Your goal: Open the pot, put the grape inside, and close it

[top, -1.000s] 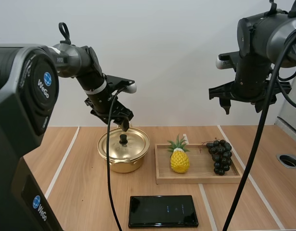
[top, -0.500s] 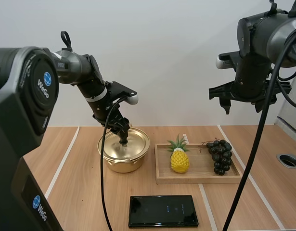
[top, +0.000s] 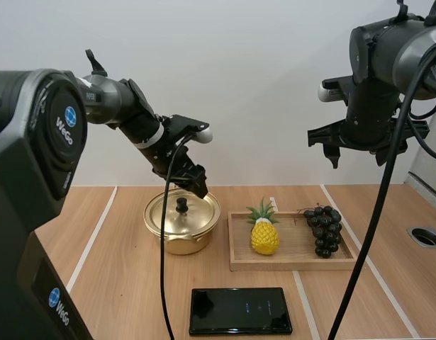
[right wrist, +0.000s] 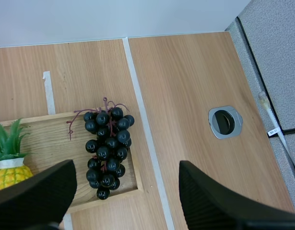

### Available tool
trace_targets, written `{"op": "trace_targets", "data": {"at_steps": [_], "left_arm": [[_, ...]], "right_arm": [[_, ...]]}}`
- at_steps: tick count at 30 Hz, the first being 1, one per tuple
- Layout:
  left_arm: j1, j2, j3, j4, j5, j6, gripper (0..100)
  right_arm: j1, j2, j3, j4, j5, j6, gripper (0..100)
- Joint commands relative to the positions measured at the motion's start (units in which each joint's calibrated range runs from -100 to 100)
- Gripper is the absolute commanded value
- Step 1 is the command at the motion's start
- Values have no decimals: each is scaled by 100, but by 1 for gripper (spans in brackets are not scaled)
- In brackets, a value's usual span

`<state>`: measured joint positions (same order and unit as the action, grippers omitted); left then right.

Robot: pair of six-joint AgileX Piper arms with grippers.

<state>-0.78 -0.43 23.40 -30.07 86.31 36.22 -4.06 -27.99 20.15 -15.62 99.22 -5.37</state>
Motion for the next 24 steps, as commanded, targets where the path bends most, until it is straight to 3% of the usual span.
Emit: {"op": "trace_targets", "data": {"at_steps": [1, 5, 20, 24], "left_arm": [[-19, -14, 21, -113, -175, -342, 100], [-19, -14, 21, 205, -512, -571, 100], [-19, 426, 21, 257, -368, -665, 100], [-19, 503, 21, 659, -724, -953, 100]], "right_arm": [[-18, -44, 11, -16, 78, 17, 100], [-18, -44, 11, -16, 78, 17, 100], [-18, -44, 11, -16, 78, 17, 100], [-18, -44, 11, -16, 78, 17, 100]]}}
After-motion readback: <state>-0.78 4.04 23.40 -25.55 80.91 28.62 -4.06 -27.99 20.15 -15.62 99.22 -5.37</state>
